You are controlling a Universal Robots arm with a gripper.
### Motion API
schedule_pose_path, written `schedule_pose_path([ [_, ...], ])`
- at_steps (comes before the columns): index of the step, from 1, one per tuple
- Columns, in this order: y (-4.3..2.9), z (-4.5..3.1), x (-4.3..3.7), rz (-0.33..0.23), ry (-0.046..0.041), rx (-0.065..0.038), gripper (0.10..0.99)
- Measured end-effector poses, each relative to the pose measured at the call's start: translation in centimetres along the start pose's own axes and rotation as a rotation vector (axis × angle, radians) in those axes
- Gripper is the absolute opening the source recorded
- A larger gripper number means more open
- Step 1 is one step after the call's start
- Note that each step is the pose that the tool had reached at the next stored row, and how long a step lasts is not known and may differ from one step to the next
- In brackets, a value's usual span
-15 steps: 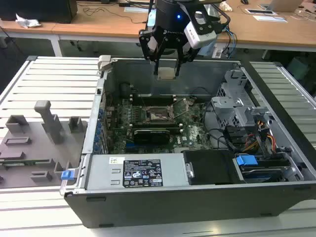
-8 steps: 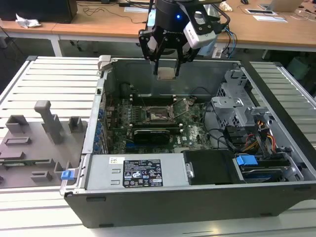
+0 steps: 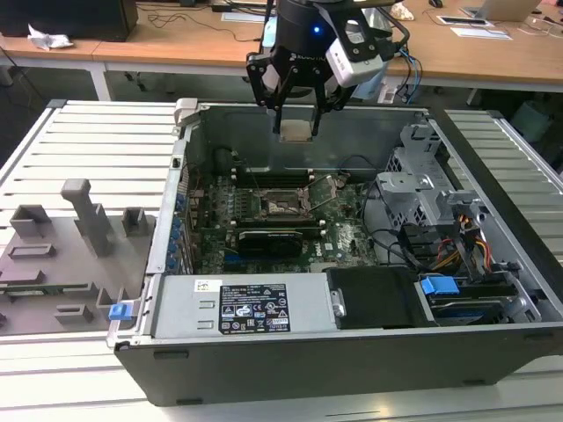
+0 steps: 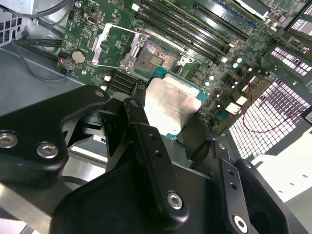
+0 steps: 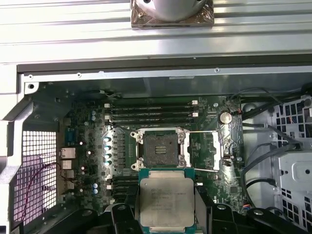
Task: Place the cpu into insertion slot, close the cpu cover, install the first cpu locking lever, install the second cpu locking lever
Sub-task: 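Place the cpu into insertion slot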
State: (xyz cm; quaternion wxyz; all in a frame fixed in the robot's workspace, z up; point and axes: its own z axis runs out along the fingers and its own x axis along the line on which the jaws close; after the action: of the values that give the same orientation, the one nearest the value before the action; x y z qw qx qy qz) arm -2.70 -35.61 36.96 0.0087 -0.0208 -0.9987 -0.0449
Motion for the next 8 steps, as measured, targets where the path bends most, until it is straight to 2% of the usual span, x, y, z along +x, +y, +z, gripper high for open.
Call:
schedule_pose_path([
  [8, -0.01, 0.01, 0.15, 0.006, -0.0005, 0.000, 0.541],
])
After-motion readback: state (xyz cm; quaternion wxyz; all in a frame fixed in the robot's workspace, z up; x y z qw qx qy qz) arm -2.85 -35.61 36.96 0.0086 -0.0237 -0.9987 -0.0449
